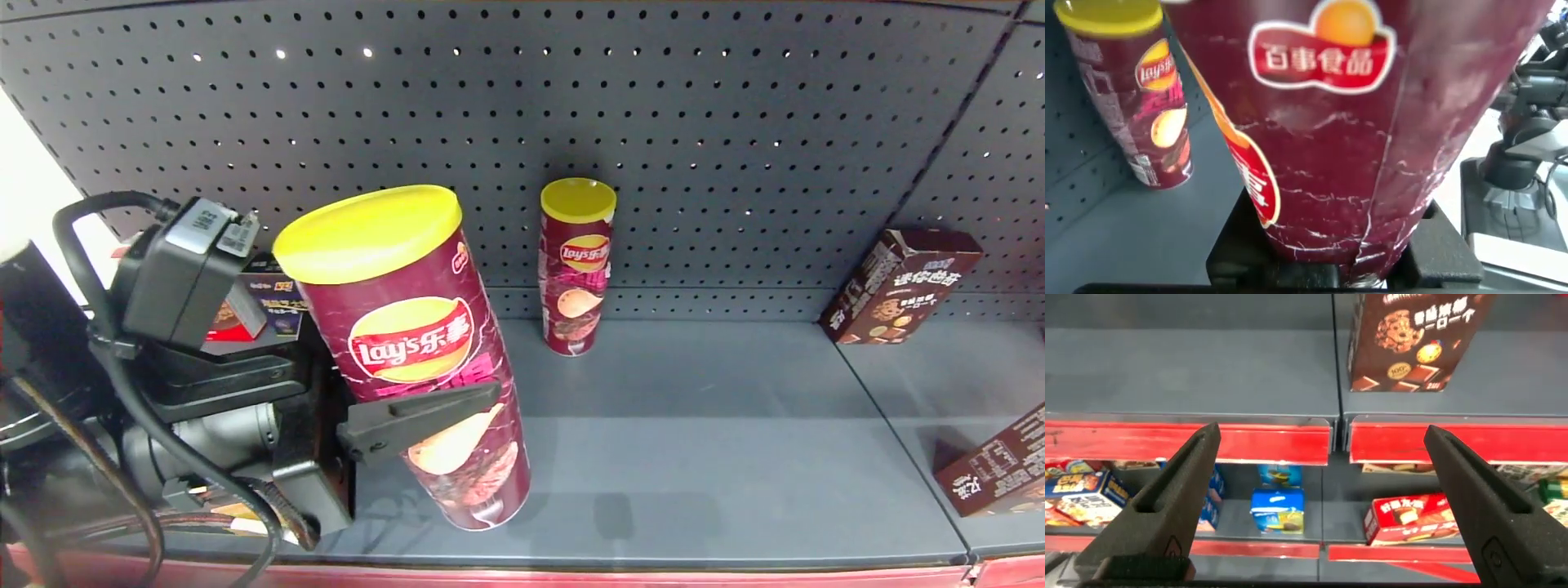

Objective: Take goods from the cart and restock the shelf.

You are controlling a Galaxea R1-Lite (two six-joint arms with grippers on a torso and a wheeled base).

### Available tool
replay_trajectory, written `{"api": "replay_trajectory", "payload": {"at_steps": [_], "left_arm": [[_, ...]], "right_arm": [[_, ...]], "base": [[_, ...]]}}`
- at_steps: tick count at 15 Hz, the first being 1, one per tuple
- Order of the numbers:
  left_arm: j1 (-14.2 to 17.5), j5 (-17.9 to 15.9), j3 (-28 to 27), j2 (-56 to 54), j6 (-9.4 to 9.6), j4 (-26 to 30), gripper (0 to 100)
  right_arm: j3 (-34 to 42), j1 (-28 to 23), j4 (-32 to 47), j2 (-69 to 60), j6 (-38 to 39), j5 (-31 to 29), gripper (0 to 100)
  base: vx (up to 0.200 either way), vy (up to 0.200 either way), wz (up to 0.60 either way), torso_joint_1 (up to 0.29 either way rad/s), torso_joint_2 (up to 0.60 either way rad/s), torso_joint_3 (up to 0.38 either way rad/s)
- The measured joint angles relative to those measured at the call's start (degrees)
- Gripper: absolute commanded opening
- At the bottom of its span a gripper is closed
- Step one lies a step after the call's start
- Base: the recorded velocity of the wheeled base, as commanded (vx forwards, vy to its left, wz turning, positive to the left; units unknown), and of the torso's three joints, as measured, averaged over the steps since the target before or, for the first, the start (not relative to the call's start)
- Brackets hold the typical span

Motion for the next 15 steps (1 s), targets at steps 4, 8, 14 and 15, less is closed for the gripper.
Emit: {"api": "replay_trajectory", "payload": {"at_steps": [4, 8, 14, 15], "left_arm": [[0.79, -0.38, -0.06, 0.12, -0.09, -0.84, 0], [1.67, -0.3, 0.29, 0.15, -2.72, -2.71, 0], [2.84, -0.51, -0.74, 2.18, -2.91, -4.53, 0], [3.36, -0.51, -0.72, 2.38, -2.96, -5.5, 0]], "right_arm": [[0.0, 0.02, 0.11, 0.0, -0.05, 0.12, 100], [-2.29, 0.05, 0.6, 0.55, -2.18, 0.11, 100], [-23.08, 5.34, 0.44, 23.17, -2.1, 4.39, 100], [-26.31, 6.69, 0.49, 27.48, -2.65, 4.96, 100]], "base": [[0.0, 0.0, 0.0, 0.0, 0.0, 0.0], [0.0, 0.0, 0.0, 0.0, 0.0, 0.0], [0.0, 0.0, 0.0, 0.0, 0.0, 0.0], [0.0, 0.0, 0.0, 0.0, 0.0, 0.0]]}}
